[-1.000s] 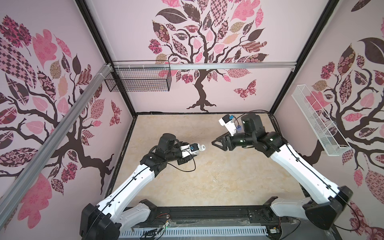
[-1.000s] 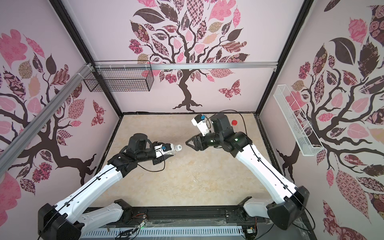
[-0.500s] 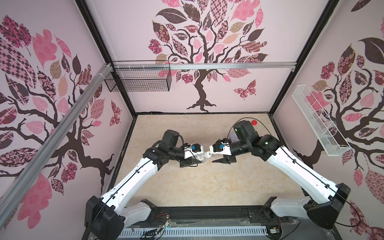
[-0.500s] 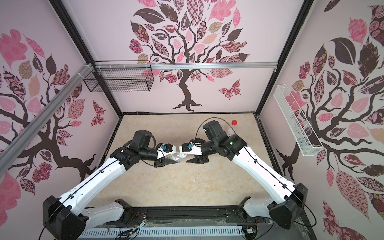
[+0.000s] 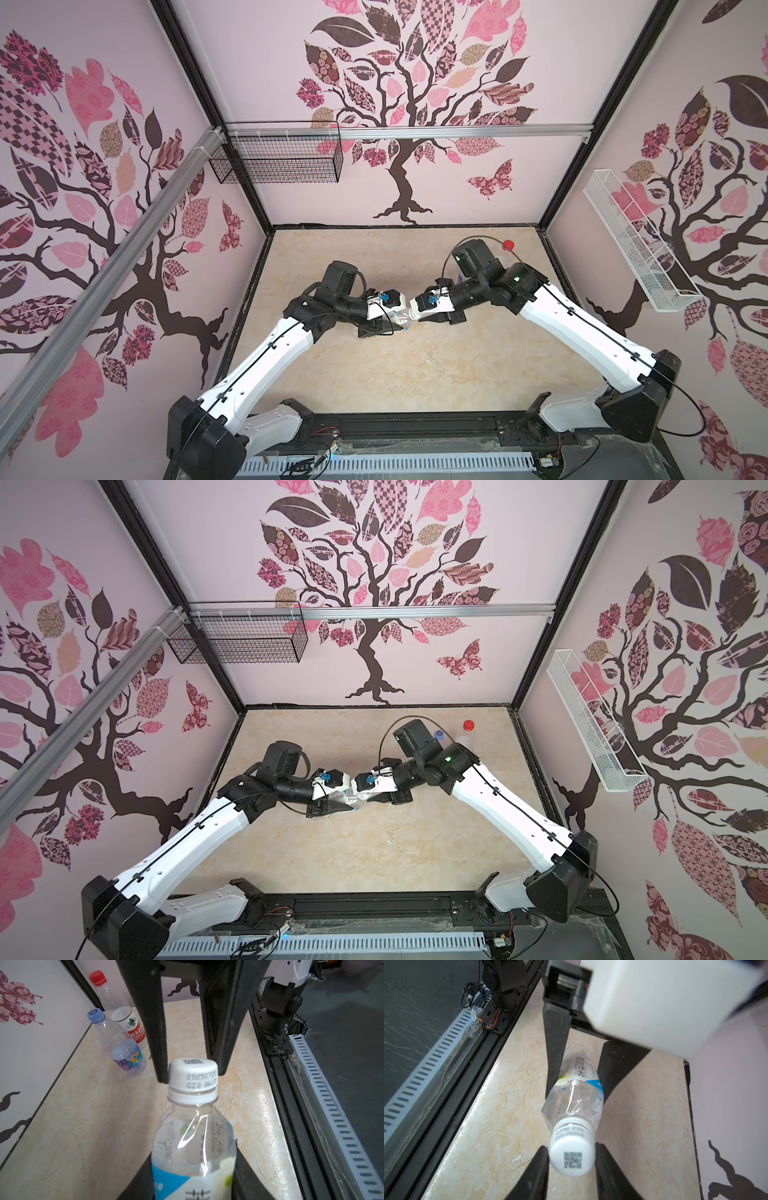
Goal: Screw on the bottle caps
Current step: Screw the bottle cap onto the plastic bottle.
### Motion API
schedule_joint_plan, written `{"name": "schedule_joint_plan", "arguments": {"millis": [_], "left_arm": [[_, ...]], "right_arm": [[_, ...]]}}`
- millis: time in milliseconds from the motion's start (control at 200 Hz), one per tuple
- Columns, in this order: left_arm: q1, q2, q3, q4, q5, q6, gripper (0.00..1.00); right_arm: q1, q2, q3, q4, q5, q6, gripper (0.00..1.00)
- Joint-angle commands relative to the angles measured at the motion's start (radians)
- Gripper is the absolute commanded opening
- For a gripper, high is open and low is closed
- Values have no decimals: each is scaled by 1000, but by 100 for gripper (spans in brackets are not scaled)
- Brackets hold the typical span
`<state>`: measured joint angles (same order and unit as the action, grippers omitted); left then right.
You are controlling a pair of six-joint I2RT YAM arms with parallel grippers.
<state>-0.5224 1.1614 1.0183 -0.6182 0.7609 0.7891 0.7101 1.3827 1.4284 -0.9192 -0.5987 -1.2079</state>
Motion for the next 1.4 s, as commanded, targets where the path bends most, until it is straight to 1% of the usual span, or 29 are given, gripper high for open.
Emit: {"name": "schedule_joint_plan", "arguments": {"millis": [0, 45, 135, 195, 235, 280, 385, 435, 490, 620, 915, 995, 1040, 1090, 1160, 1200, 1251, 1291, 1346, 1396], "left_arm": [[-1, -4, 22, 5, 24, 11, 33], [-2, 0, 27, 5, 23, 9, 33], [-9, 6, 38, 9, 5, 7, 32], [-13, 6, 47, 12, -23, 7, 32], [-13, 8, 53, 12, -38, 9, 32], [-12, 9, 58, 10, -48, 13, 32], [-13, 21, 71, 1, -47, 24, 32], [-13, 26, 70, 4, -41, 23, 32], [-14, 27, 64, 10, -40, 20, 32], [-17, 30, 55, 13, -41, 21, 32], [-19, 29, 46, 2, -61, 30, 32], [-19, 26, 36, 12, -63, 29, 32], [-19, 26, 31, 17, -67, 29, 32], [-19, 24, 33, 22, -77, 27, 31], [-27, 15, 33, 40, -113, 19, 31], [-35, 4, 29, 67, -150, 13, 31], [-52, -19, 8, 142, -227, -19, 30], [-70, -44, -17, 200, -280, -31, 30], [-105, -69, -47, 273, -364, -30, 30], [-131, -87, -70, 335, -439, -27, 31]], "right_arm": [[7, 21, 52, 0, -35, 56, 27], [7, 28, 57, 6, -44, 92, 24], [7, 49, 72, 12, -52, 182, 12], [9, 60, 73, 5, -59, 224, 8], [11, 65, 70, 8, -58, 258, 8], [16, 61, 62, 1, -64, 261, 11], [25, 18, -2, 49, -80, 218, 34], [28, -6, -21, 69, -84, 203, 41], [28, -11, -10, 62, -91, 195, 44], [31, -5, 21, 25, -96, 171, 45], [30, -5, 45, -15, -93, 170, 40], [30, -2, 52, -26, -89, 181, 30], [30, 5, 53, -27, -89, 201, 22], [29, 16, 56, -23, -88, 255, 11], [31, 32, 56, -8, -99, 341, 3], [30, 32, 34, 27, -95, 416, 0], [30, 25, -9, 108, -66, 553, 0], [30, 17, -44, 184, -21, 688, 0], [31, 10, -84, 283, 113, 904, 0], [31, 17, -85, 312, 234, 1105, 0]]}}
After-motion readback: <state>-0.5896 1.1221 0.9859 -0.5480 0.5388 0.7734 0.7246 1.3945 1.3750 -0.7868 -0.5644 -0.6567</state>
